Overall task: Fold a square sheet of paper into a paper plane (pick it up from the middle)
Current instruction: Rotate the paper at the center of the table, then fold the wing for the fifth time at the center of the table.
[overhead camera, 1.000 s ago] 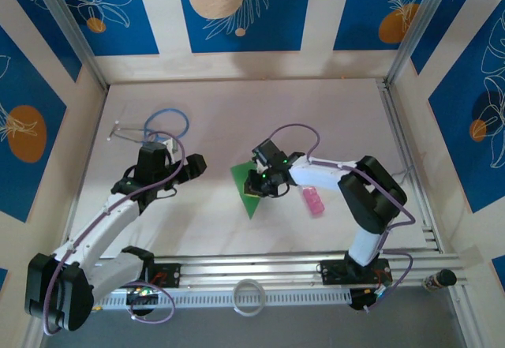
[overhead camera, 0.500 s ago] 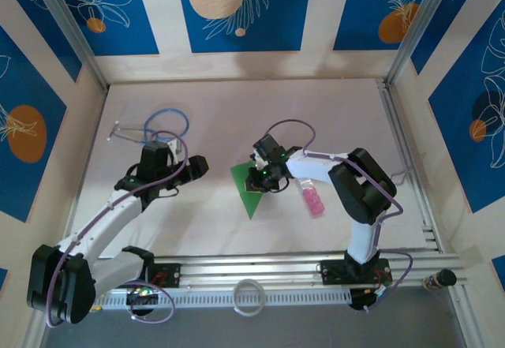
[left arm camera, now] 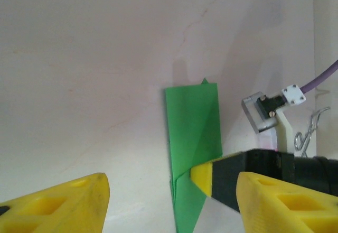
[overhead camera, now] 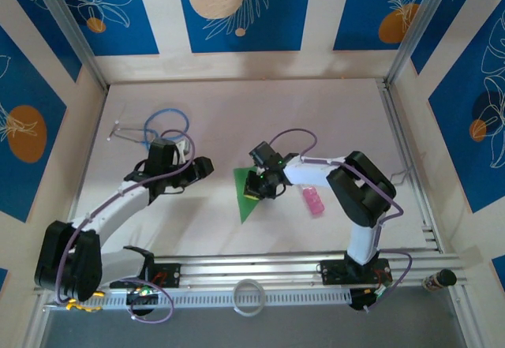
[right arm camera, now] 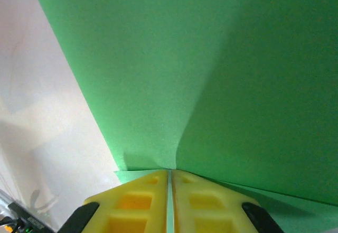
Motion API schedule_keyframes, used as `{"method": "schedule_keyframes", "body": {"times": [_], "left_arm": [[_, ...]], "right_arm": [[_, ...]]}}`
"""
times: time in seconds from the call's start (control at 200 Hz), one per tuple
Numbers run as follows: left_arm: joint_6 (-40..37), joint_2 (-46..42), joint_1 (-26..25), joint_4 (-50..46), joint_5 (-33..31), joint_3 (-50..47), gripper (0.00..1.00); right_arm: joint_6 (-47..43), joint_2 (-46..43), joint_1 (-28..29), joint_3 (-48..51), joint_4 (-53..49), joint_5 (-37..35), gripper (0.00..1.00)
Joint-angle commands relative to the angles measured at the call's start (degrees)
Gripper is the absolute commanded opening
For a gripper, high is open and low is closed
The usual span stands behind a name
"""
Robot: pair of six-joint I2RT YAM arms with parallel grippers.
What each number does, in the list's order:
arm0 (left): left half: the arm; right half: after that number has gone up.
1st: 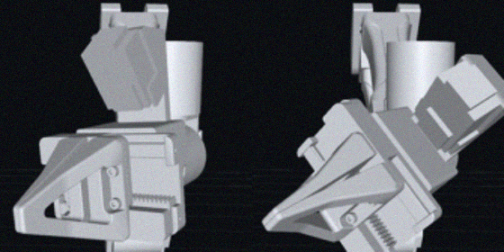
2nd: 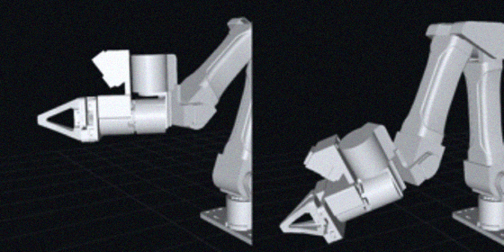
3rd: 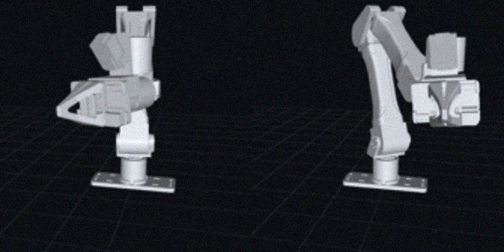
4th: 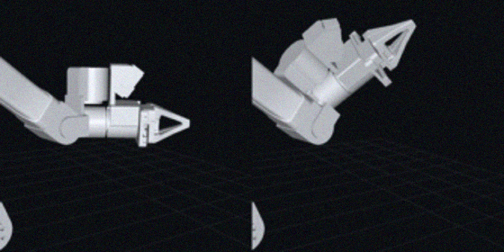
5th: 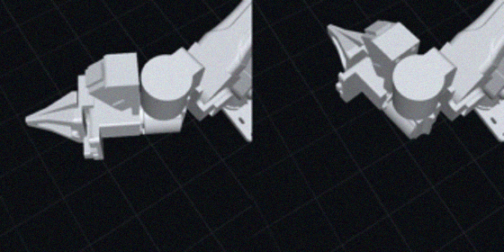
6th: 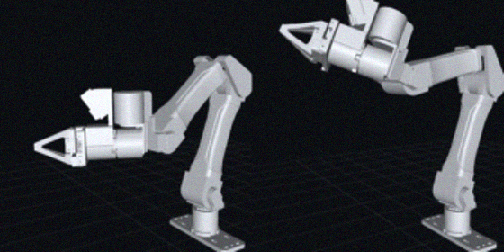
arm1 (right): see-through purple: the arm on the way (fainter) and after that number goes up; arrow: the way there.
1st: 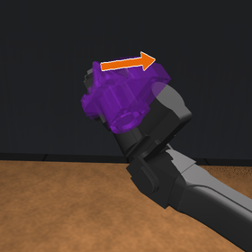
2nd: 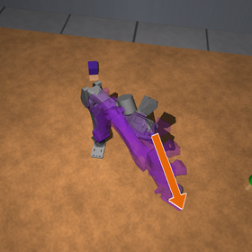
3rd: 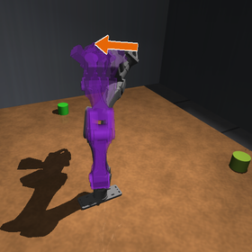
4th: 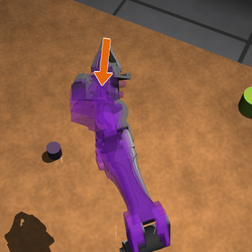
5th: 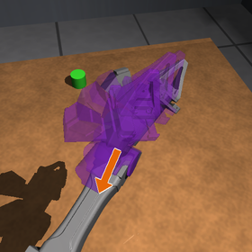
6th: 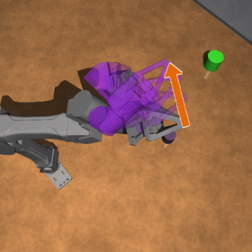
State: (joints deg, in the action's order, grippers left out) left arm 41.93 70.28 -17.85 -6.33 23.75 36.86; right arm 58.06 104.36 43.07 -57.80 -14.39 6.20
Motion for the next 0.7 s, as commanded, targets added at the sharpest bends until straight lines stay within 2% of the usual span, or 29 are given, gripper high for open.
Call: {"method": "schedule_keyframes", "body": {"times": [0.0,0.115,0.325,0.545,0.695], "left_arm": [[1.66,2.46,0.4,3.23,5.43,1.63,0.6],[3.77,4.08,-0.2,6.38,6.57,1.11,0.56],[5.25,8.53,-2.67,8.84,7.68,2.26,0.51],[6.31,16.2,-7.24,11.77,8.89,6.14,0.51],[7.84,21.77,-9.75,12.39,8.95,9.35,0.47]], "right_arm": [[5.59,-5.03,0.79,2.77,3.95,0.98,0.12],[2.6,-10.06,0.45,2.77,6.72,2.51,0.14],[-5.23,-16.13,-0.95,3.91,-0.45,-6.54,0.14],[-5.2,-22.43,-3.17,10.58,3.81,-7.03,0.16],[-5.68,-24.7,-3.17,12.29,5.24,-8.34,0.18]]}}
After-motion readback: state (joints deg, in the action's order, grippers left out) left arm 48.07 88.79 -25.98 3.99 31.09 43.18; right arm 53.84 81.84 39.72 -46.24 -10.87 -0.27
